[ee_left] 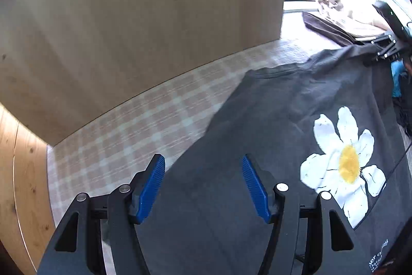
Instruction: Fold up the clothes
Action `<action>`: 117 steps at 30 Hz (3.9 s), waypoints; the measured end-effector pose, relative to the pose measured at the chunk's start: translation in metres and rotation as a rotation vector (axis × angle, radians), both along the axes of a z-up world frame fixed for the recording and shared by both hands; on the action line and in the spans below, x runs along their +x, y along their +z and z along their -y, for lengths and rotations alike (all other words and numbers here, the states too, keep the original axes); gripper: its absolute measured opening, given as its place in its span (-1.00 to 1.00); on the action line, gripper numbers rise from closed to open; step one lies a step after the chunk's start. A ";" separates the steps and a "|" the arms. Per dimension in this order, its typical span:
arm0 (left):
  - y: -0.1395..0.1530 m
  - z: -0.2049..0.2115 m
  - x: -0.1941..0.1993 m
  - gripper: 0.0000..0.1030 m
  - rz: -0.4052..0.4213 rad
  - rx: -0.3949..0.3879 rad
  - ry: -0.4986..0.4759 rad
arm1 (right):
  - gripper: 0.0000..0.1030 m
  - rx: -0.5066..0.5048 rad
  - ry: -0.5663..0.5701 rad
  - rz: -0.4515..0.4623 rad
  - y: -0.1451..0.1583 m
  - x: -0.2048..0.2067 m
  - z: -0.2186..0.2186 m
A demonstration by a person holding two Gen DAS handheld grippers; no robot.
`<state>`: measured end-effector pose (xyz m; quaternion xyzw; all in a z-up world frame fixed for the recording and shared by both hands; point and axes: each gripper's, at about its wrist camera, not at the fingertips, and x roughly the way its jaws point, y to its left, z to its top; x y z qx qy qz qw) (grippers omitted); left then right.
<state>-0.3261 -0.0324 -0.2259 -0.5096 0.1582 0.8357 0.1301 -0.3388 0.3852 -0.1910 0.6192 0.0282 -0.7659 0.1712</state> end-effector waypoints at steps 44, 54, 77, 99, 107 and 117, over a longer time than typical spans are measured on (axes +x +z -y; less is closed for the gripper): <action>-0.047 -0.281 -0.082 -0.06 0.097 0.045 -0.499 | -0.92 0.037 0.293 -0.020 0.007 0.034 -0.029; -0.051 -0.275 -0.081 -0.05 0.083 0.028 -0.496 | -0.90 -0.042 0.255 -0.128 0.101 0.094 -0.024; -0.053 -0.272 -0.089 0.03 0.093 0.046 -0.476 | -0.90 -0.130 0.384 0.010 0.088 0.073 0.002; 0.057 0.127 0.066 0.07 -0.081 -0.023 0.260 | -0.52 0.121 0.272 -0.198 0.089 0.014 0.125; 0.007 0.223 0.111 0.07 -0.012 0.074 0.447 | -0.52 0.116 0.494 -0.183 0.011 -0.015 0.281; -0.038 0.193 0.105 -0.78 0.066 0.104 0.331 | -0.52 0.171 0.462 -0.108 -0.050 -0.044 0.326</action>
